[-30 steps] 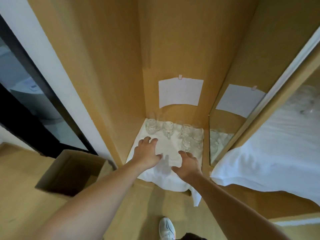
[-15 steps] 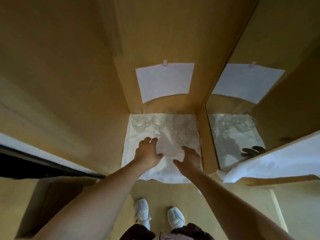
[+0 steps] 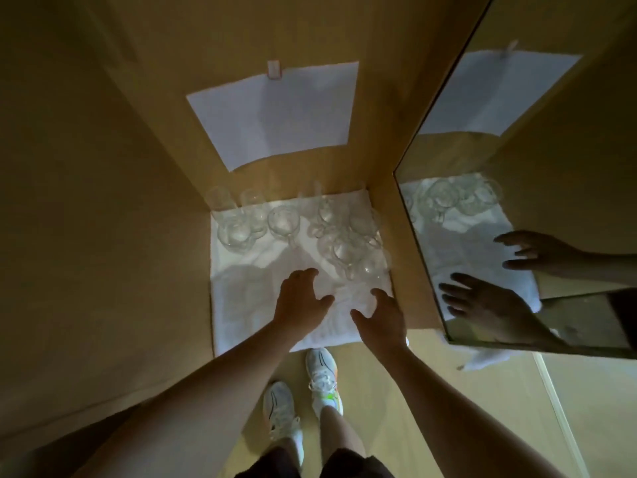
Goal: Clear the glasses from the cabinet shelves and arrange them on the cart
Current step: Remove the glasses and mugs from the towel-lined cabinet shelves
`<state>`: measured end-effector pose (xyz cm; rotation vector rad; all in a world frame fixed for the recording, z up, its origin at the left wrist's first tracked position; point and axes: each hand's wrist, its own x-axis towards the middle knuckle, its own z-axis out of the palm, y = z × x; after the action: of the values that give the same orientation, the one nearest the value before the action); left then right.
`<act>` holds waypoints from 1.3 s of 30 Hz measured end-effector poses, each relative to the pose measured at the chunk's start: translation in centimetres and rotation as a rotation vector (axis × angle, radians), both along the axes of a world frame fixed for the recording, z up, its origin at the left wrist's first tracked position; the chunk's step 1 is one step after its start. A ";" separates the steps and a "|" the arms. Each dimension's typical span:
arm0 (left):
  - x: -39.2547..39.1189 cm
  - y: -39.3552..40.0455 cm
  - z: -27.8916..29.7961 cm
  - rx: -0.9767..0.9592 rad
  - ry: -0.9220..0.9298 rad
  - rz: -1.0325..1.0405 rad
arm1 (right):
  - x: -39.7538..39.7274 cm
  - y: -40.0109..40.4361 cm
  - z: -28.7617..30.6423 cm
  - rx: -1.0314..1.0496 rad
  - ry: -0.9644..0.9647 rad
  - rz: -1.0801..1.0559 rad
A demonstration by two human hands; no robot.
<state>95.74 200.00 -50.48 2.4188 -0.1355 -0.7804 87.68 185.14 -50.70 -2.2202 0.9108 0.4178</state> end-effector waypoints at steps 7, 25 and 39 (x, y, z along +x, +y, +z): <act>2.8 -3.8 -8.6 -0.004 0.121 0.083 | 2.4 -2.4 -8.3 0.001 0.003 -0.122; 5.1 -11.5 -18.9 -0.285 0.494 0.522 | 7.8 -6.5 -17.1 0.116 -0.280 -0.556; 6.3 -10.2 -16.7 -0.269 0.421 0.593 | 5.9 -5.0 -15.8 0.136 -0.282 -0.565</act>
<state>102.04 189.76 -67.20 1.8420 0.5779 -0.8902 93.56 180.11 -66.47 -1.7404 1.2492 -0.0940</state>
